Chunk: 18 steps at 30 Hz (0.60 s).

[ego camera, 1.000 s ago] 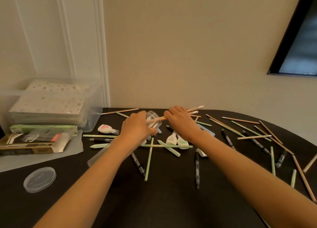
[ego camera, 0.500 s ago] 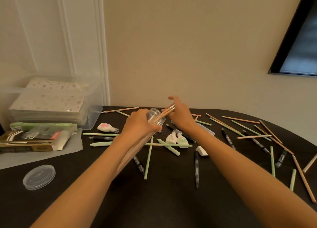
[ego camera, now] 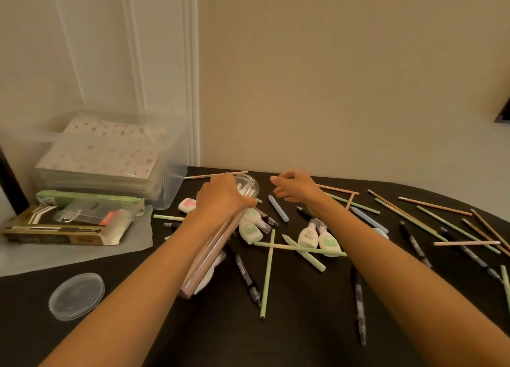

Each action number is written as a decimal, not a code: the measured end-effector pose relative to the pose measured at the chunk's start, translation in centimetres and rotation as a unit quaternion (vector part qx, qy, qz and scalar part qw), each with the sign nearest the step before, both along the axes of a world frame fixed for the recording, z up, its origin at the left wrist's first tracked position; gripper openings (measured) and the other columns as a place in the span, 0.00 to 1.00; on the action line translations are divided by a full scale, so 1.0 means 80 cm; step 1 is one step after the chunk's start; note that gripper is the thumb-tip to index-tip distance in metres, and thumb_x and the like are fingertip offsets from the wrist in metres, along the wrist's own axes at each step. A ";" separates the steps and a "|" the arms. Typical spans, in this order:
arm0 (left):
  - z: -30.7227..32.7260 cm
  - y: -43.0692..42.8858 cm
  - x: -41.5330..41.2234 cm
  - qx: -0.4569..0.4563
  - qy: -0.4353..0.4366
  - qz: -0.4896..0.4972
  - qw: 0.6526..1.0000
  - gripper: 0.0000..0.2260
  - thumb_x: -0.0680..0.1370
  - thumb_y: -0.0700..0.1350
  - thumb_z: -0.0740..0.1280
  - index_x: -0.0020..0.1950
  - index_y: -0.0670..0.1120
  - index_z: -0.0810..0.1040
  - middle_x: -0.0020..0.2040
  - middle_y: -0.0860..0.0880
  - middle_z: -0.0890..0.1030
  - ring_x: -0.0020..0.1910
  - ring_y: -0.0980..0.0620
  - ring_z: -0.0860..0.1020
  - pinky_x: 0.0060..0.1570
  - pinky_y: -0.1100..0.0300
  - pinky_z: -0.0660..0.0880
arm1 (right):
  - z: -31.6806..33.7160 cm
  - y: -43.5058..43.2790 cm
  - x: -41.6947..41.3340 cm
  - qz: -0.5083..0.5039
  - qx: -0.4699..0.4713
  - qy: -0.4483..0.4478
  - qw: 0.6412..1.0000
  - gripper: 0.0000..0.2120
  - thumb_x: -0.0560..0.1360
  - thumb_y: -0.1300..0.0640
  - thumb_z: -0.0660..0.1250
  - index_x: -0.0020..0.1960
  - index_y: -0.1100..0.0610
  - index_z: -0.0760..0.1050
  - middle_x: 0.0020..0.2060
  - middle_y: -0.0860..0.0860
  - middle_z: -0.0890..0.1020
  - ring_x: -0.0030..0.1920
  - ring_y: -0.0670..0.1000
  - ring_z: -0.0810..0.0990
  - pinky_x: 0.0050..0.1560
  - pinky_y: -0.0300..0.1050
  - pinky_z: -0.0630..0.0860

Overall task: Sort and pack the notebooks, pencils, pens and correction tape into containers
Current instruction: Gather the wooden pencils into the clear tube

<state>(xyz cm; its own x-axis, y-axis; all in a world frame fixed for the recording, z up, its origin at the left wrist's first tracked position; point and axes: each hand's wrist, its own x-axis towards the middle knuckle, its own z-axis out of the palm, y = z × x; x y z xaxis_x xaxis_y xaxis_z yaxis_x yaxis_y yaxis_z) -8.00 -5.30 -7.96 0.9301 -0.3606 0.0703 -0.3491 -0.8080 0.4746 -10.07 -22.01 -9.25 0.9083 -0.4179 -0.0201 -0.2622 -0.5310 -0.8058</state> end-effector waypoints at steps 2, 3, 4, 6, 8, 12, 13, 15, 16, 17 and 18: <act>0.003 0.003 0.022 0.009 -0.005 0.036 0.999 0.27 0.72 0.57 0.68 0.65 0.43 0.71 0.62 0.43 0.75 0.60 0.44 0.74 0.52 0.54 0.70 | -0.015 -0.005 0.030 -0.028 -0.024 0.009 0.999 0.13 0.78 0.55 0.63 0.57 0.63 0.75 0.53 0.60 0.81 0.53 0.54 0.80 0.56 0.47 0.76; 0.005 0.003 0.034 0.010 -0.007 0.050 0.999 0.26 0.73 0.57 0.68 0.64 0.42 0.71 0.62 0.43 0.75 0.60 0.43 0.74 0.51 0.54 0.70 | -0.023 -0.005 0.047 -0.026 -0.053 0.012 0.998 0.12 0.78 0.57 0.63 0.56 0.64 0.76 0.53 0.61 0.81 0.54 0.56 0.80 0.57 0.49 0.76; 0.007 0.003 0.046 0.005 -0.008 0.060 0.998 0.24 0.74 0.56 0.67 0.64 0.42 0.72 0.62 0.43 0.75 0.60 0.43 0.74 0.51 0.54 0.70 | -0.029 -0.004 0.062 -0.020 -0.088 0.014 0.996 0.12 0.77 0.58 0.63 0.56 0.65 0.76 0.53 0.62 0.80 0.54 0.57 0.79 0.58 0.50 0.76; 0.008 0.001 0.075 -0.005 -0.012 0.071 0.997 0.22 0.75 0.54 0.67 0.63 0.42 0.73 0.61 0.42 0.76 0.60 0.42 0.74 0.51 0.54 0.70 | -0.038 0.001 0.099 0.010 -0.156 0.009 0.988 0.11 0.77 0.61 0.61 0.57 0.62 0.76 0.56 0.59 0.80 0.56 0.57 0.78 0.59 0.50 0.74; 0.008 -0.001 0.106 -0.021 -0.020 0.080 0.996 0.21 0.74 0.53 0.67 0.61 0.41 0.73 0.60 0.42 0.76 0.59 0.41 0.74 0.50 0.55 0.70 | -0.045 0.007 0.134 0.047 -0.217 -0.007 0.975 0.13 0.78 0.62 0.59 0.61 0.61 0.75 0.58 0.58 0.78 0.58 0.57 0.76 0.59 0.49 0.72; -0.002 -0.007 0.161 -0.040 -0.020 0.097 0.994 0.21 0.74 0.52 0.67 0.61 0.40 0.72 0.58 0.42 0.76 0.57 0.42 0.75 0.44 0.57 0.66 | -0.064 0.016 0.202 0.134 -0.354 -0.007 0.925 0.20 0.78 0.66 0.56 0.69 0.59 0.68 0.65 0.58 0.72 0.65 0.58 0.69 0.64 0.53 0.69; -0.003 -0.007 0.166 -0.045 -0.022 0.099 0.994 0.21 0.74 0.51 0.67 0.62 0.39 0.71 0.59 0.42 0.76 0.57 0.42 0.75 0.44 0.57 0.65 | -0.068 0.017 0.210 0.152 -0.381 0.006 0.912 0.21 0.78 0.66 0.56 0.70 0.58 0.65 0.66 0.58 0.70 0.67 0.58 0.66 0.65 0.54 0.68; -0.006 -0.008 0.176 -0.044 -0.024 0.094 0.994 0.22 0.75 0.50 0.66 0.63 0.39 0.70 0.59 0.42 0.75 0.57 0.41 0.74 0.44 0.57 0.65 | -0.075 0.019 0.225 0.183 -0.428 0.037 0.884 0.22 0.78 0.65 0.57 0.71 0.57 0.63 0.67 0.58 0.69 0.68 0.58 0.64 0.65 0.56 0.67; -0.009 -0.010 0.184 -0.037 -0.028 0.089 0.995 0.21 0.75 0.50 0.66 0.63 0.38 0.70 0.60 0.42 0.74 0.58 0.41 0.74 0.45 0.57 0.65 | -0.080 0.020 0.235 0.193 -0.451 0.047 0.870 0.21 0.78 0.64 0.57 0.71 0.57 0.64 0.65 0.58 0.70 0.67 0.58 0.64 0.63 0.55 0.68; -0.010 -0.011 0.189 -0.032 -0.032 0.084 0.995 0.21 0.75 0.50 0.66 0.63 0.38 0.70 0.60 0.41 0.74 0.59 0.41 0.74 0.45 0.56 0.65 | -0.081 0.022 0.239 0.201 -0.477 0.053 0.854 0.19 0.78 0.64 0.57 0.69 0.57 0.66 0.63 0.58 0.73 0.66 0.58 0.66 0.61 0.54 0.69; -0.011 -0.014 0.193 -0.025 -0.034 0.081 0.996 0.21 0.76 0.50 0.66 0.63 0.38 0.70 0.61 0.41 0.73 0.59 0.41 0.73 0.46 0.56 0.66 | -0.082 0.023 0.243 0.205 -0.502 0.051 0.838 0.17 0.78 0.63 0.57 0.66 0.58 0.68 0.61 0.58 0.75 0.64 0.58 0.67 0.59 0.52 0.68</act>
